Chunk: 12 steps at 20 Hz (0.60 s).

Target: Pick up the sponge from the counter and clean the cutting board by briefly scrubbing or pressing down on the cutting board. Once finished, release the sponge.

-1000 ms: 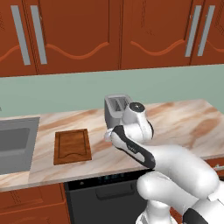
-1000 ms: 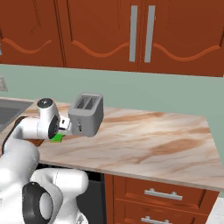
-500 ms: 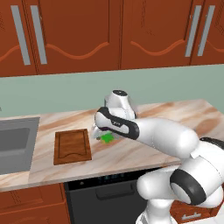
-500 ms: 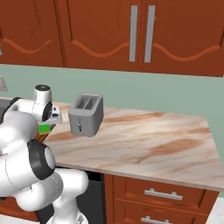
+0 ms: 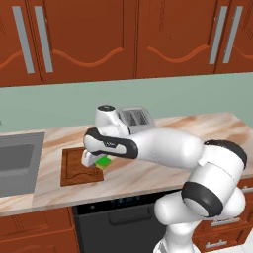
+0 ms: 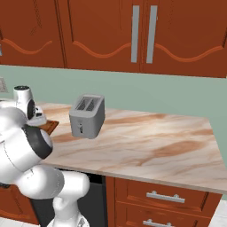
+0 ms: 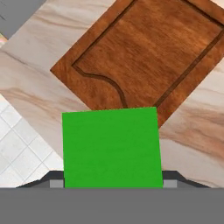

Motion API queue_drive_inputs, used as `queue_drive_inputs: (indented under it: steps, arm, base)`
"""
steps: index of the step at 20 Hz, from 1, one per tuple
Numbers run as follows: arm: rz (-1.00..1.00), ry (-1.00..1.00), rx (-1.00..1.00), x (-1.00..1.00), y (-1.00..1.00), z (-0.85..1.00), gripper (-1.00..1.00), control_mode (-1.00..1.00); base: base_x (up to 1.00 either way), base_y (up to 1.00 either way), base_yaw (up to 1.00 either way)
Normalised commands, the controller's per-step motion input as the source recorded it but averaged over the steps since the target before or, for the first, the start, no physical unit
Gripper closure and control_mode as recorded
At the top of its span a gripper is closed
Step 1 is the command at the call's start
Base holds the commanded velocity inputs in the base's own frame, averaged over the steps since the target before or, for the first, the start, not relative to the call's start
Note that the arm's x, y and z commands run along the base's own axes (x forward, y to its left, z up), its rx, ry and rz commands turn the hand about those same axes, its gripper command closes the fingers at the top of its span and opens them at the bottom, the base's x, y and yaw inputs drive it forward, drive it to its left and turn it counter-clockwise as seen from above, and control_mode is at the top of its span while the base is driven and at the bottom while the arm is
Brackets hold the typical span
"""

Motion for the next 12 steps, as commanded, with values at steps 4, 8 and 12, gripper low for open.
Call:
queue_drive_inputs:
  steps: [4,8,12]
  arm:
    - [0.14,0.0,-0.07,-0.05,0.2,-0.23,1.0,-1.0]
    - [0.1,0.03,-0.04,0.12,0.03,-0.23,1.0,-1.0]
    - [0.13,0.01,-0.05,0.13,0.0,-0.26,1.0,-1.0]
  base:
    - [0.0,0.0,0.0]
    - [0.0,0.0,0.0]
    - [0.0,0.0,0.0]
